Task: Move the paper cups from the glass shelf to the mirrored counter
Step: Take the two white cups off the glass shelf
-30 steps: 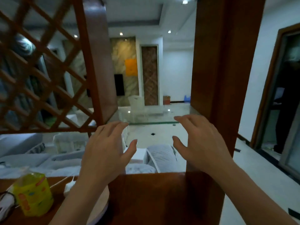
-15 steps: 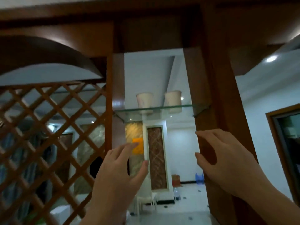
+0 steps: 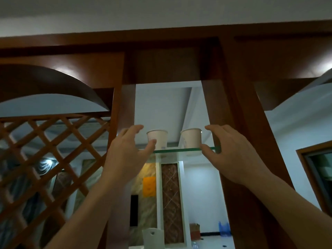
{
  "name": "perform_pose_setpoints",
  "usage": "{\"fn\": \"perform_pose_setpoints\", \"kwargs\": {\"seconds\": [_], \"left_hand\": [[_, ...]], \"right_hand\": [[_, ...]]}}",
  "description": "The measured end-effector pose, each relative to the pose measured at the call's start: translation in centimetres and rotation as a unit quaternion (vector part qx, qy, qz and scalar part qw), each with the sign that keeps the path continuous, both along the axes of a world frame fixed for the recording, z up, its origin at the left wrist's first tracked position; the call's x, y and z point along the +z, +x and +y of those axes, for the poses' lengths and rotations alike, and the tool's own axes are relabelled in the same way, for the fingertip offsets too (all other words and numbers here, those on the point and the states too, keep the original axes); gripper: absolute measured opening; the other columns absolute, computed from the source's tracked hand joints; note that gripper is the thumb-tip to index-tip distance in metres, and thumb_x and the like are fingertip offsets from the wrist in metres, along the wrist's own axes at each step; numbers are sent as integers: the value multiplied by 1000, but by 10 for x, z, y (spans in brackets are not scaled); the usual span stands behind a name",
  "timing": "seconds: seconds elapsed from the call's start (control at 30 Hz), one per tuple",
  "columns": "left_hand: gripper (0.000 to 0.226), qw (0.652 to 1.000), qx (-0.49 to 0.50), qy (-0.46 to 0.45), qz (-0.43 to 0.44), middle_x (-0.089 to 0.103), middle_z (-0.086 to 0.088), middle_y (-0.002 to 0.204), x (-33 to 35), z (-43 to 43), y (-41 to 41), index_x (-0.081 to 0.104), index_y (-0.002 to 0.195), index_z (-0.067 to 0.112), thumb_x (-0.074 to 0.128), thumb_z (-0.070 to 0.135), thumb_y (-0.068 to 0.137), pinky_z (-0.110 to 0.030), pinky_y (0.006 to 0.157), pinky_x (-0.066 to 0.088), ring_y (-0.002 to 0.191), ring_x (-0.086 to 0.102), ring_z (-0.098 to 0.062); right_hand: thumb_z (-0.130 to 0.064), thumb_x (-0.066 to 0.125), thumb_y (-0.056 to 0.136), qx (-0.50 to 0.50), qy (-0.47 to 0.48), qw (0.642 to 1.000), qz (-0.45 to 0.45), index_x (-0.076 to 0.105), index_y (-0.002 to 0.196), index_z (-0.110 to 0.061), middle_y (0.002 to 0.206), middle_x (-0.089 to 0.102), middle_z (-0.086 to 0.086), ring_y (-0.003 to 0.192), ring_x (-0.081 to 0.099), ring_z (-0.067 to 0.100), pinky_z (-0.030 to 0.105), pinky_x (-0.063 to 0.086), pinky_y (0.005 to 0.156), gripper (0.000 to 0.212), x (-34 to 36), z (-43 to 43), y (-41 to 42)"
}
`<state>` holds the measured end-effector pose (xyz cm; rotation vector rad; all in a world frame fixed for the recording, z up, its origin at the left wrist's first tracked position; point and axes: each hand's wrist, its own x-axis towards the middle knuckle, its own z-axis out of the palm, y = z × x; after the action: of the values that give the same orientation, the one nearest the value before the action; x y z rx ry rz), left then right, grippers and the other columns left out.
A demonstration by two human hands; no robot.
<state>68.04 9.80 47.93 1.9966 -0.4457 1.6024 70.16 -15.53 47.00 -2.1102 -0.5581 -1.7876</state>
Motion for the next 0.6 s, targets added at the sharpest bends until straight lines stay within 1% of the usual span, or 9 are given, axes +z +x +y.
{"fn": "perform_pose_setpoints", "kwargs": {"seconds": [0.1, 0.17, 0.27, 0.33, 0.37, 0.43, 0.5, 0.53, 0.6], "left_hand": [[80, 996, 16, 4, 86, 41, -9, 149, 33, 5, 23, 32, 147, 24, 60, 61, 82, -49, 101, 46, 131, 45, -29], [92, 990, 16, 1, 139, 39, -12, 151, 51, 6, 39, 26, 149, 19, 59, 67, 78, -47, 101, 45, 132, 44, -32], [102, 978, 35, -6, 207, 44, -14, 146, 70, 4, 58, 29, 148, 11, 62, 70, 72, -39, 92, 47, 128, 48, -31], [97, 973, 21, -26, 227, 57, -13, 127, 78, 1, 67, 43, 136, 6, 67, 71, 67, -34, 81, 48, 109, 57, -26], [93, 972, 6, -37, 233, 61, -11, 115, 81, 0, 72, 49, 128, 5, 69, 71, 65, -34, 80, 49, 101, 59, -24], [84, 966, -14, -39, 254, 60, -5, 99, 84, 0, 77, 54, 115, 6, 71, 70, 63, -36, 82, 51, 94, 60, -22], [78, 962, -19, -25, 271, 60, -4, 97, 85, -2, 80, 55, 111, 7, 71, 69, 66, -33, 79, 51, 93, 61, -22], [76, 960, -15, -19, 279, 62, -5, 98, 85, -3, 81, 55, 110, 7, 71, 67, 68, -31, 76, 51, 91, 62, -22], [68, 956, 1, -18, 292, 63, -5, 93, 85, -6, 81, 56, 106, 6, 71, 63, 71, -24, 61, 47, 81, 63, -18]], "right_hand": [[-66, 49, 84, -18, 17, 998, 57, 37, 141, -32, 133, 56, -1, 108, 57, 19, 36, 47, 87, 66, 27, -1, 26], [-72, 46, 81, -37, 25, 994, 98, 32, 143, -31, 135, 55, 1, 111, 57, 23, 38, 49, 85, 75, 39, -3, 42], [-81, 43, 74, -70, 31, 986, 150, 31, 143, -26, 132, 57, 3, 105, 60, 23, 34, 48, 73, 88, 54, -3, 57], [-87, 40, 68, -84, 39, 981, 168, 36, 138, -24, 125, 59, 4, 90, 59, 19, 28, 44, 60, 95, 61, 0, 62], [-89, 40, 65, -86, 43, 980, 175, 38, 136, -23, 118, 60, 3, 82, 56, 16, 28, 43, 56, 97, 64, 3, 64], [-92, 41, 59, -86, 47, 976, 193, 44, 126, -21, 95, 56, -5, 73, 52, 12, 30, 47, 58, 97, 68, 9, 68], [-92, 45, 56, -81, 54, 971, 217, 45, 112, -23, 82, 47, -10, 73, 53, 13, 35, 53, 67, 89, 73, 14, 71], [-92, 47, 56, -77, 57, 969, 226, 44, 107, -24, 82, 47, -9, 75, 54, 14, 36, 53, 70, 85, 75, 17, 72], [-88, 52, 56, -68, 60, 968, 235, 43, 103, -26, 83, 49, -9, 74, 53, 13, 33, 50, 67, 79, 78, 20, 75]]}}
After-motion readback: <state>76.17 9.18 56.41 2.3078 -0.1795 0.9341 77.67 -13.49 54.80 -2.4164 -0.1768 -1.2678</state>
